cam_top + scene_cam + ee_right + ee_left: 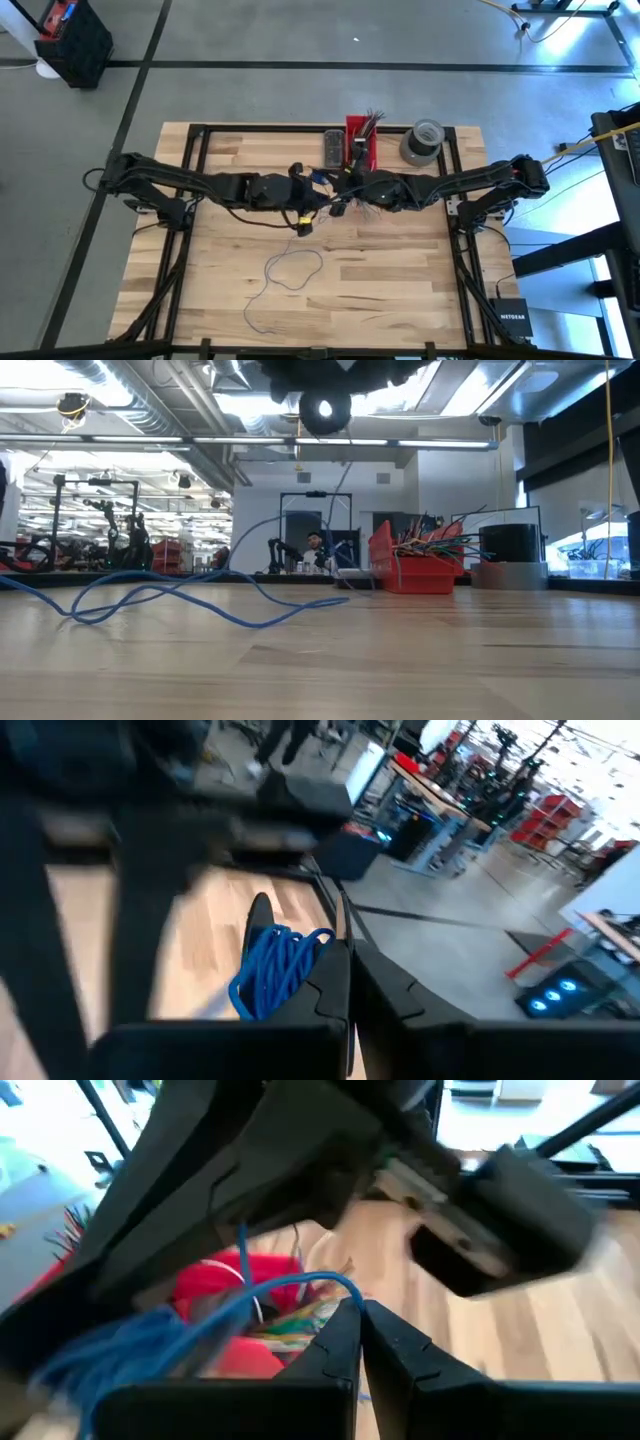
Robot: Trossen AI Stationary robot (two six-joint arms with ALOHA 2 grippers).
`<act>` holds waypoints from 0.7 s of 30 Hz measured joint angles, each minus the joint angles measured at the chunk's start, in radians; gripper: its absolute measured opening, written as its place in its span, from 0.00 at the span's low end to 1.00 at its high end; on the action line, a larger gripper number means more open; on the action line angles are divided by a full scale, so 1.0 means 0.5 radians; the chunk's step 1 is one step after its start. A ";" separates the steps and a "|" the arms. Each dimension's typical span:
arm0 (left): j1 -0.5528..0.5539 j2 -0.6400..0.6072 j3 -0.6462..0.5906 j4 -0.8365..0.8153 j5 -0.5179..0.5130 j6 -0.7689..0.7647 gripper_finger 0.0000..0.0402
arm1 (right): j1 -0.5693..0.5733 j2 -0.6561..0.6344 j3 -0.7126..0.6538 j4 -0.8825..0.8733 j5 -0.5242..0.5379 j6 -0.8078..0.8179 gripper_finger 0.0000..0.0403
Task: Coil cords
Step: Coil the blue wire into the black spool
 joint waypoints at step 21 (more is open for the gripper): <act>0.008 0.179 0.012 0.103 -0.236 0.126 0.01 | 0.072 -0.374 0.037 0.165 -0.297 0.065 0.02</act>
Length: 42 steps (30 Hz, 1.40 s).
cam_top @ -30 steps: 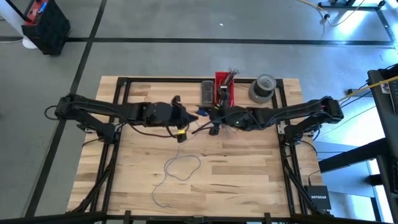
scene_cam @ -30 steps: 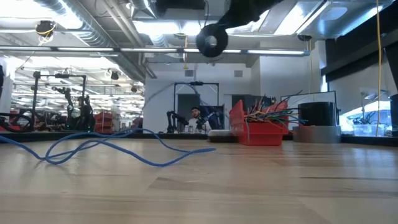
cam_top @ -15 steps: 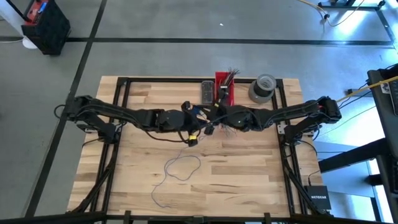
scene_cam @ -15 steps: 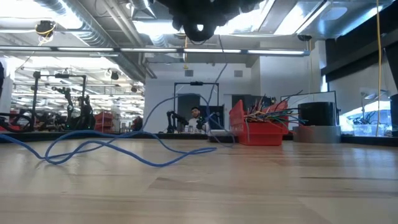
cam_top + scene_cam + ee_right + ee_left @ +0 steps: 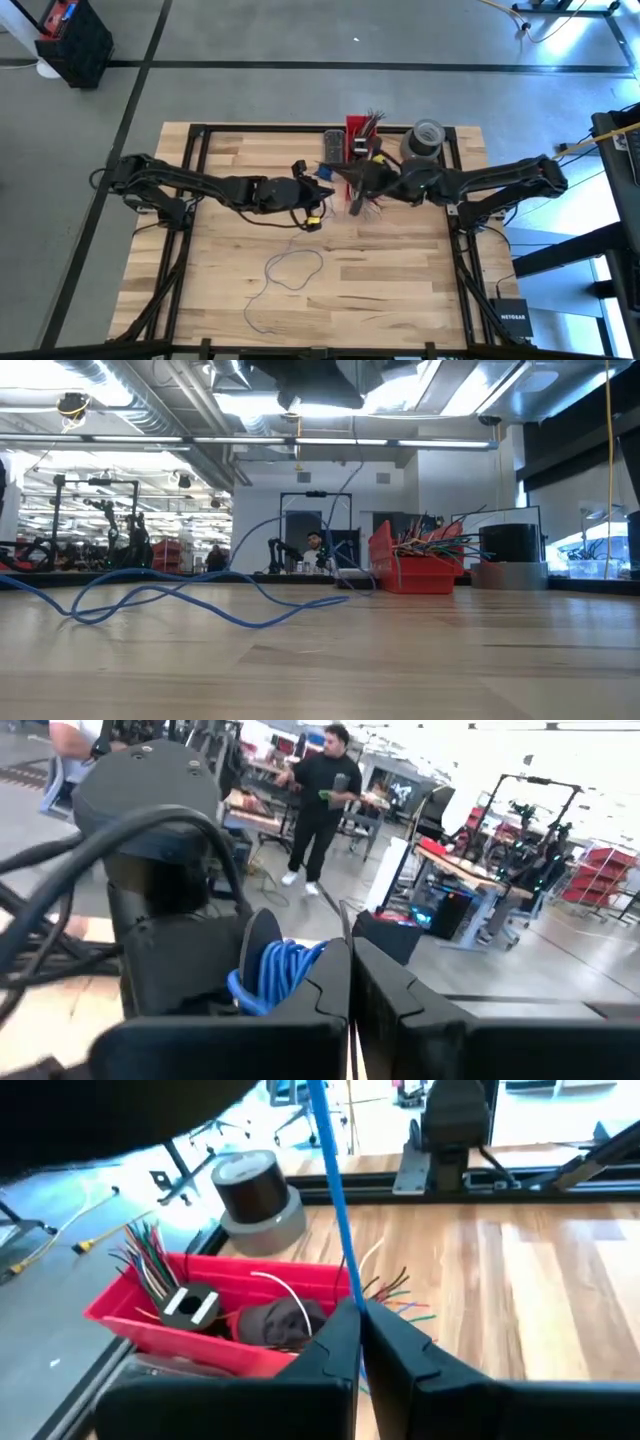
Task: Coil cords
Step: Coil the blue wire into the black spool
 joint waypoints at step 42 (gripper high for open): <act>0.141 -0.200 -0.019 -0.211 -0.272 0.123 0.01 | 0.151 -0.314 0.229 -1.131 0.022 0.071 0.02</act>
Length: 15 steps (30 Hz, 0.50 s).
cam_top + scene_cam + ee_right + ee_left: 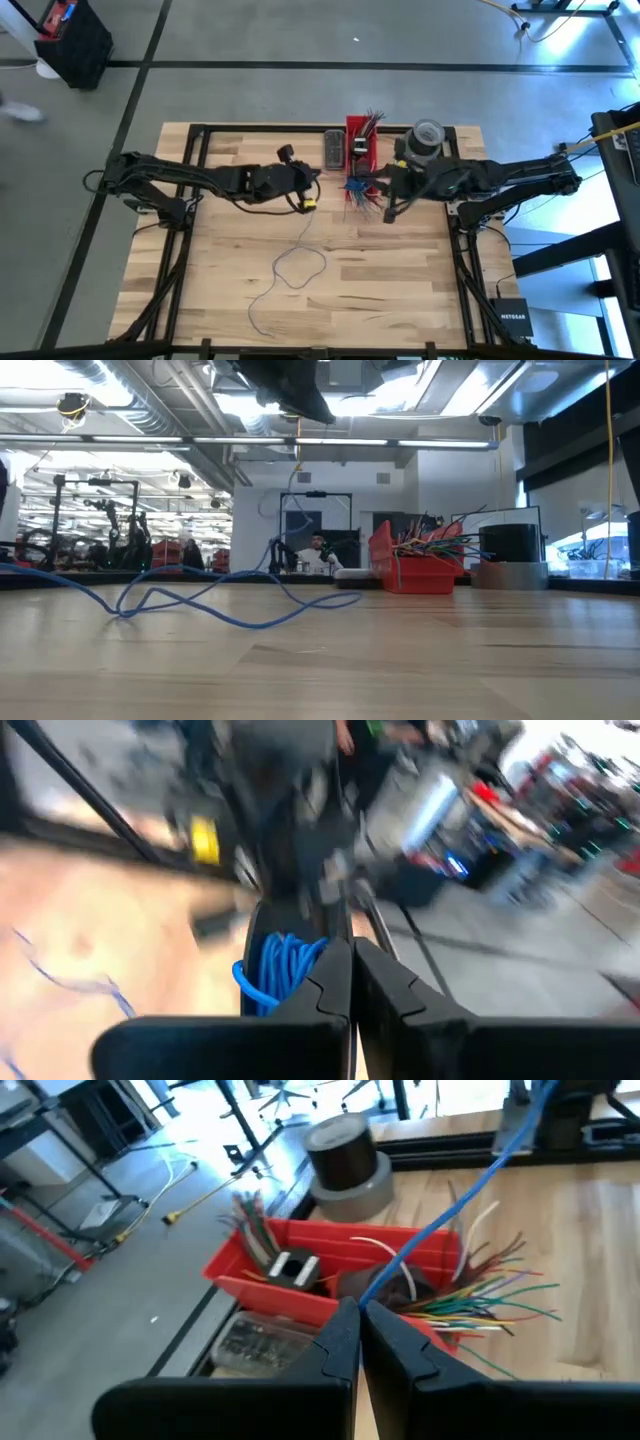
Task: Coil cords
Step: Coil the blue wire into the black spool
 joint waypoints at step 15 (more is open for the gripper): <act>0.030 -0.230 0.006 -0.049 0.380 -0.097 0.01 | -0.112 0.352 -0.153 0.038 0.318 0.036 0.02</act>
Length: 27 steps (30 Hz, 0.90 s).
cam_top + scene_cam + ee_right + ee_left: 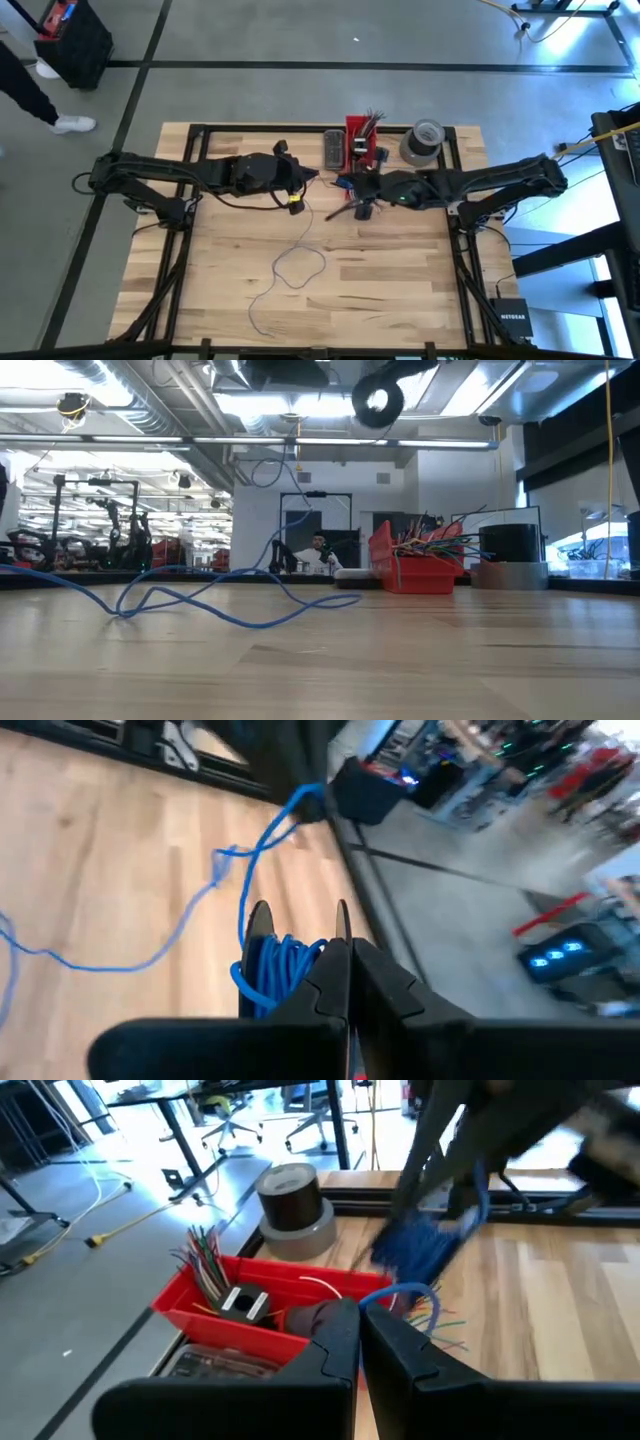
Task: Coil cords
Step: Coil the blue wire into the black spool
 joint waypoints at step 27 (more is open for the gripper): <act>-0.052 0.000 0.002 -0.042 -0.028 -0.138 0.01 | -0.101 0.450 -0.053 0.350 0.247 0.112 0.02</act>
